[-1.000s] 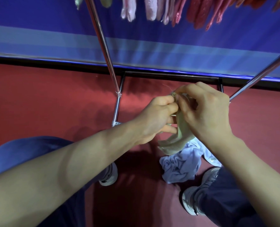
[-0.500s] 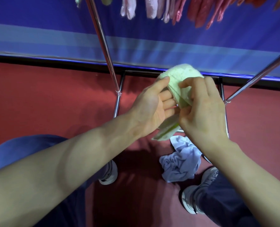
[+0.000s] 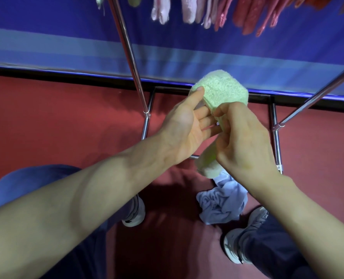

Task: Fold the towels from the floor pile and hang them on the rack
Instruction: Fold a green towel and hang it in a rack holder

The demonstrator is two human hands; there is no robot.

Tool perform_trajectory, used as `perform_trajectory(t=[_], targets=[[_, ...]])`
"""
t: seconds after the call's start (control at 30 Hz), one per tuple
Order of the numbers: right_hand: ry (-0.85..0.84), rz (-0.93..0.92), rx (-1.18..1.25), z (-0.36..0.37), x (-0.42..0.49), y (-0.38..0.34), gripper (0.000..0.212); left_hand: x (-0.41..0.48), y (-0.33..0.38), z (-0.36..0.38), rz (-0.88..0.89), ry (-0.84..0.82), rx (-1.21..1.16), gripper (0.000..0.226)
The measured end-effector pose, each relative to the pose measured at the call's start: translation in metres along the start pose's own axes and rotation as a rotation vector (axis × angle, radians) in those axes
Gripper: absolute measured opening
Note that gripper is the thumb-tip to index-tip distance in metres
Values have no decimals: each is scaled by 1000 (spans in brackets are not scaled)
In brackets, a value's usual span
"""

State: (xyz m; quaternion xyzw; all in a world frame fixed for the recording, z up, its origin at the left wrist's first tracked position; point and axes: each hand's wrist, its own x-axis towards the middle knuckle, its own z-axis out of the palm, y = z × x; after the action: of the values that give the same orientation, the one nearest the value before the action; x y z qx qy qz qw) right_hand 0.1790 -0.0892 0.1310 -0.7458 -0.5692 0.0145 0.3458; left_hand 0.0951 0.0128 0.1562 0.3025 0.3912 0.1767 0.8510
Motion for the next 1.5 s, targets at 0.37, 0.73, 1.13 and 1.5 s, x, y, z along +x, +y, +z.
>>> perform_trajectory(t=[0.37, 0.73, 1.13, 1.5], targets=[[215, 484, 433, -28, 27, 23, 19, 3, 5, -11, 121, -68, 314, 35], [-109, 672, 1087, -33, 31, 23, 46, 2, 17, -7, 75, -98, 207, 20], [-202, 741, 1226, -40, 35, 22, 35, 10, 16, -15, -56, 14, 248, 52], [-300, 824, 1424, -47, 35, 19, 35, 16, 3, -26, 778, 241, 1246, 42]])
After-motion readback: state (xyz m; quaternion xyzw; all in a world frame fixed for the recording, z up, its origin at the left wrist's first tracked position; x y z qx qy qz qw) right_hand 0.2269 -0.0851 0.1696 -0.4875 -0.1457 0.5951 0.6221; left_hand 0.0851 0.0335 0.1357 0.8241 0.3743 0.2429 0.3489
